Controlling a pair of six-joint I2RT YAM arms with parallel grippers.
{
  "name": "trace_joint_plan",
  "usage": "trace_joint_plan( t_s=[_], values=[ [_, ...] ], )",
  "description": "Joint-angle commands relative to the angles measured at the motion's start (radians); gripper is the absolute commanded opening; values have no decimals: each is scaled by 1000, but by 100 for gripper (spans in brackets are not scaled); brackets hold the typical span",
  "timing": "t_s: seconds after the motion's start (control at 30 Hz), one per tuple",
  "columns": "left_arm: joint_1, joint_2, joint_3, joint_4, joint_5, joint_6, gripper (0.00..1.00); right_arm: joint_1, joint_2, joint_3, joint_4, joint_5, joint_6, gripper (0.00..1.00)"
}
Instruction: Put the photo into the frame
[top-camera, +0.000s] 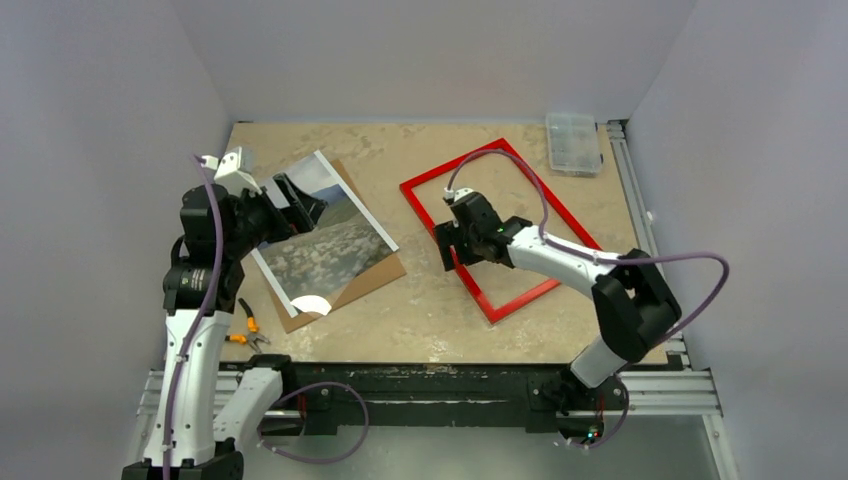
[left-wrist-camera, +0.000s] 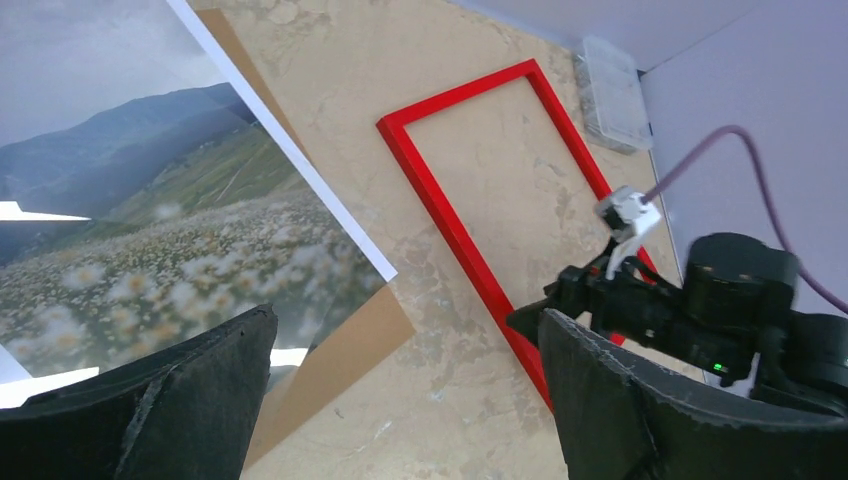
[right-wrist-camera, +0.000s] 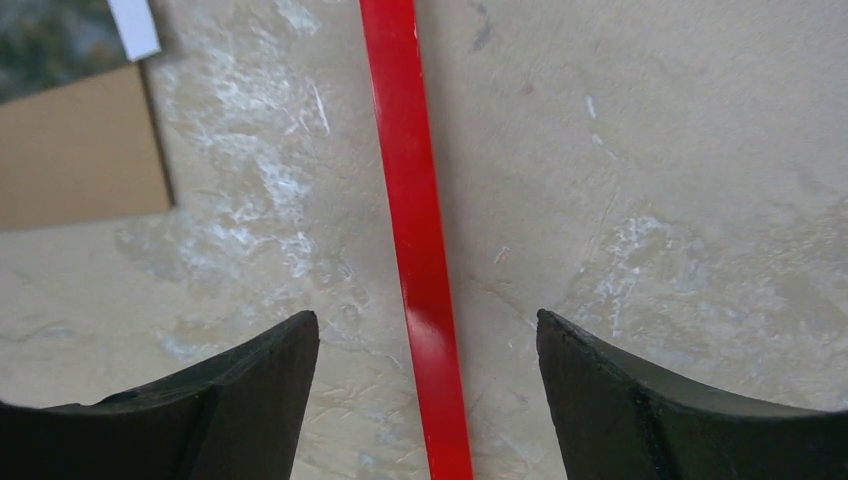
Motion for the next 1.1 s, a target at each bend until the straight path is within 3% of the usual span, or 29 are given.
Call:
trace_joint_plan(
  t_s=[0.0,0.37,0.57,0.63,0.83,1.07],
  values=[
    [7,-12,37,7,74,-29,100,40,78,40,-17,82,-38,76],
    [7,22,13,37,134,-57,100,95,229,75,-12,91,-33,54],
    [7,54,-23,75,155,-151,100,96,210,60,7,61,-32,9],
    [7,86,-36,86,181,-187,100,95,193,63,7,46,-31,0],
    [3,198,-113,186,246,-301,99,96,105,101,-29,-12,-44,0],
    [-80,311,-166,332,265,-412,96,95,-28,132,-77,-141,-62,0]
  ],
)
